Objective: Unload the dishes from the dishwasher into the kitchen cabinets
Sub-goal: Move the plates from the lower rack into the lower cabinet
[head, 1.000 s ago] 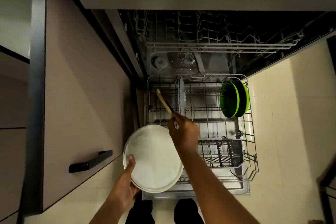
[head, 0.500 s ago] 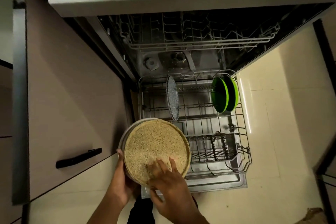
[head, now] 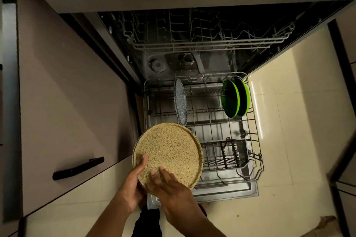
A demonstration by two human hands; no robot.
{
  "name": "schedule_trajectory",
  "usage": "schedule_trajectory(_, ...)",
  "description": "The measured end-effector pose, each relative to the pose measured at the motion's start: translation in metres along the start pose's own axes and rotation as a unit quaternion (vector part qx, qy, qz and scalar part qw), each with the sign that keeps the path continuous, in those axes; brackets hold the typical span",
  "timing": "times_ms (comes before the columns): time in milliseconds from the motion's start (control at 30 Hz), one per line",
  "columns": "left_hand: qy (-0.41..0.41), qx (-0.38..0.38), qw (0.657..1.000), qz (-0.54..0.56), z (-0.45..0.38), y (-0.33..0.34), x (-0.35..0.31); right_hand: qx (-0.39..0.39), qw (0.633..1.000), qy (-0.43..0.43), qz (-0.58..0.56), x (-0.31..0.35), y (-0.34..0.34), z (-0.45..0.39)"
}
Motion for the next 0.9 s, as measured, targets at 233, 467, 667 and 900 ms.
schedule_trajectory(233, 0.023, -0.05, 0.998, -0.043, -0.012, -0.028, -0.014, -0.075, 0.943, 0.244, -0.213, -0.047, -0.039, -0.027)
schedule_trajectory(467, 0.022, -0.056, 0.998, -0.011, -0.024, -0.031, -0.018, -0.199, 0.886, 0.367, -0.204, -0.149, -0.056, -0.102)
schedule_trajectory(667, 0.02, -0.057, 0.998, 0.013, -0.025, -0.035, -0.02, -0.125, 0.903, 0.393, -0.121, -0.177, -0.032, -0.16)
schedule_trajectory(900, 0.02, -0.068, 0.997, 0.031, -0.027, -0.038, -0.016, -0.23, 0.881, 0.399, -0.105, -0.18, -0.039, -0.145)
Point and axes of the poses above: each hand's wrist, its own z-axis away from the middle knuckle, its own y-axis out of the palm, x = y × z, the point moved 3 cm from there along -z, towards the middle knuckle, and after that the axes turned 4 degrees about z, right-handed, at the moved point
